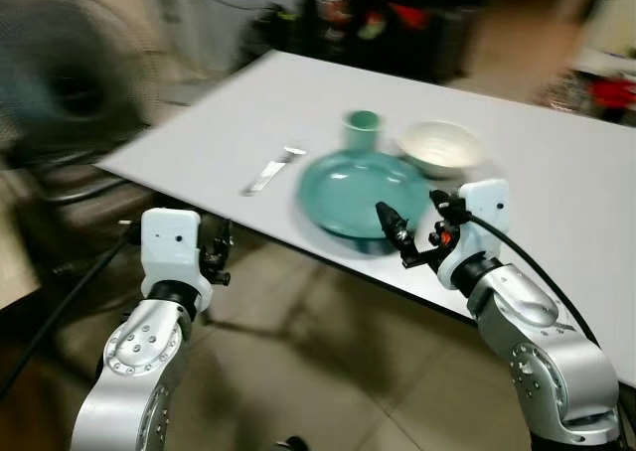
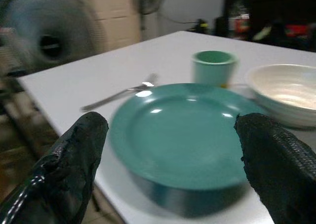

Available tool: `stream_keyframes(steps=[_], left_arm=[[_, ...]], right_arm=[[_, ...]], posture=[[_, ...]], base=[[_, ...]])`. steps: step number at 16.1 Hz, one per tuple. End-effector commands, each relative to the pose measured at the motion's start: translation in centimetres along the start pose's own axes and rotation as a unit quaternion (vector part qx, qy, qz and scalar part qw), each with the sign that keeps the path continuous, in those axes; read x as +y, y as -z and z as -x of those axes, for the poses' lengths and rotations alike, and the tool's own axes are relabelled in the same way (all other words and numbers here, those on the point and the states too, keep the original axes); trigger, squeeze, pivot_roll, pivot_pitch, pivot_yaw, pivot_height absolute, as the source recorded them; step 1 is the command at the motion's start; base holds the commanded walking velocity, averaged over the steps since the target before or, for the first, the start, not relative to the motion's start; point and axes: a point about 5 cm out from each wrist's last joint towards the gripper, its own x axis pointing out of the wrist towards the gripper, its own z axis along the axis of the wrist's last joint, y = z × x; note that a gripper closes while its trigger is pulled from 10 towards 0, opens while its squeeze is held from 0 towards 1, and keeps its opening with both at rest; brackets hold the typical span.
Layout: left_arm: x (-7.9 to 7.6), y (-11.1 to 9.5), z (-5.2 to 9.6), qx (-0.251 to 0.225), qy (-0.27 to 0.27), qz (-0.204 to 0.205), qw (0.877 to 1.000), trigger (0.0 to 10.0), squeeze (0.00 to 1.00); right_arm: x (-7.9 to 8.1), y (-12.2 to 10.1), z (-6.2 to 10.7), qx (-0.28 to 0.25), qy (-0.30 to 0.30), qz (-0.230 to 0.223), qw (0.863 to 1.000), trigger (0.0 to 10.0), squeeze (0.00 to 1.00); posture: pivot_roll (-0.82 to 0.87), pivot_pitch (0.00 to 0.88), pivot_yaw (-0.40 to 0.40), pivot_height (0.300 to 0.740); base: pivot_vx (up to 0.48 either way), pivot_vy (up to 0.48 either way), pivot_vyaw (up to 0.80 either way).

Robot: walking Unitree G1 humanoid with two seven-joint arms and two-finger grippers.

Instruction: Setting the table

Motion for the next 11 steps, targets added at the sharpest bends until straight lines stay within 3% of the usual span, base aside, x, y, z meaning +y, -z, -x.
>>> stream_keyframes(steps=[1,11], left_arm=[[0.12,-0.34,0.16,-0.008,-0.003,0.0,1.0,10.0,0.0],[0.51,-0.99,0.64,-0.022,-0.016,0.012,1.0,10.0,0.0]], right_arm=[[0.28,-0.16,0.04,-0.002,-0.009,-0.002,1.0,10.0,1.0],[0.13,0.63,0.13,0.006,-0.013,-0.005,1.0,10.0,1.0]], posture=[[-0.08,0.0,0.013,0.74],[-0.04,0.0,-0.006,0.74]], base=[[0.0,0.0,0.76],[0.0,0.0,0.8]])
